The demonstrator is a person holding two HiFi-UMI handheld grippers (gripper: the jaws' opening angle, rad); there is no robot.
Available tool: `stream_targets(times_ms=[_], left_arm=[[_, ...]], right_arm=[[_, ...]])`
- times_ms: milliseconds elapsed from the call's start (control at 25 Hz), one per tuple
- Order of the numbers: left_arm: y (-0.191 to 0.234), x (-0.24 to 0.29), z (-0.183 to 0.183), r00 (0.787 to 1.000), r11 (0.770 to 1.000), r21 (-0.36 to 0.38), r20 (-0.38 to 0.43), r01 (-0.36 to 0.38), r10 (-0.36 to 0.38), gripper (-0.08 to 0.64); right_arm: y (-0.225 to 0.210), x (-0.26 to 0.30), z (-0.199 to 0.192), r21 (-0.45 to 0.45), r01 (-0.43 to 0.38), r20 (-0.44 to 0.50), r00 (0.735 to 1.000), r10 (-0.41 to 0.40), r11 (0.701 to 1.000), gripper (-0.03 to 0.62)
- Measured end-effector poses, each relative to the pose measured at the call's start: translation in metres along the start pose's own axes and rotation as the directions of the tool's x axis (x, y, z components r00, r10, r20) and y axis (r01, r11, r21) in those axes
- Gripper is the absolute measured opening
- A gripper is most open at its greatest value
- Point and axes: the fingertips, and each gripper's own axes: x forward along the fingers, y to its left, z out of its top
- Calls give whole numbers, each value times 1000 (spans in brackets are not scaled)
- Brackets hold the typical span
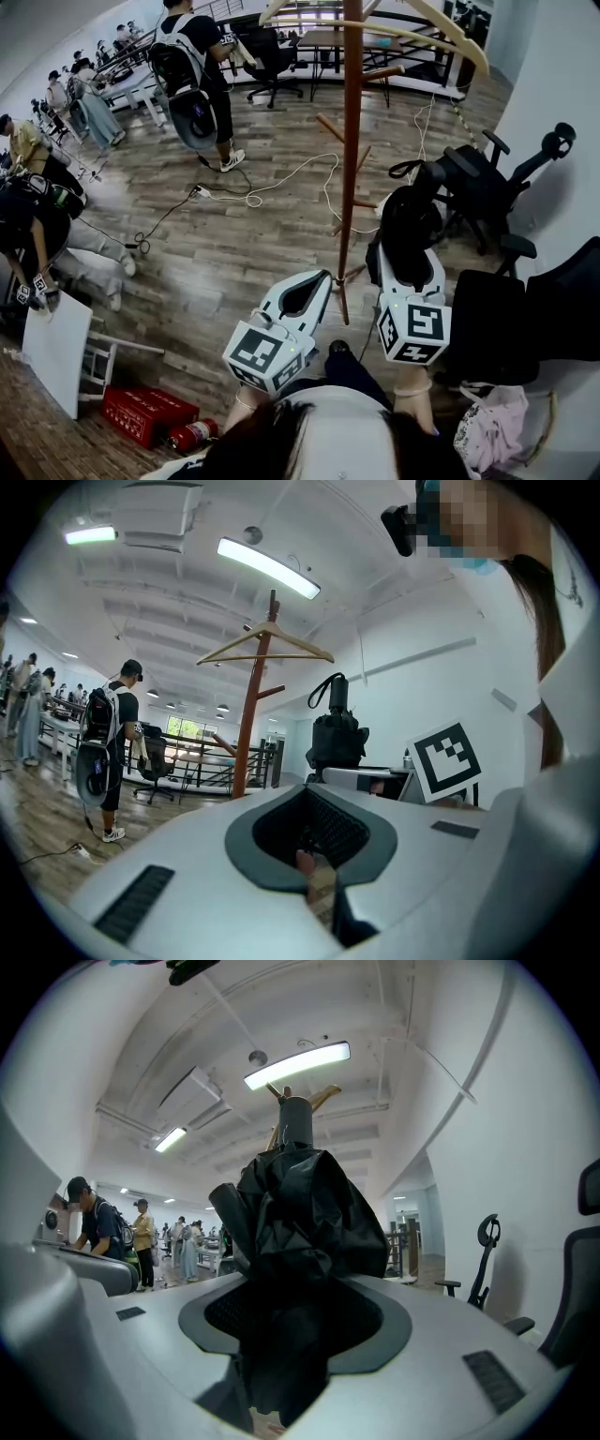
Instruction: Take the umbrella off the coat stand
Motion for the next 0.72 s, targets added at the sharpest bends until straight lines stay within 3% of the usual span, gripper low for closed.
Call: stream_targets(times_ms=[720], left_arm=[[-26,-45,-7,999,999,-15,29,28,-27,9]], right_arm=[[33,-61,-12,-20,3,1,1000,-3,1000,242]])
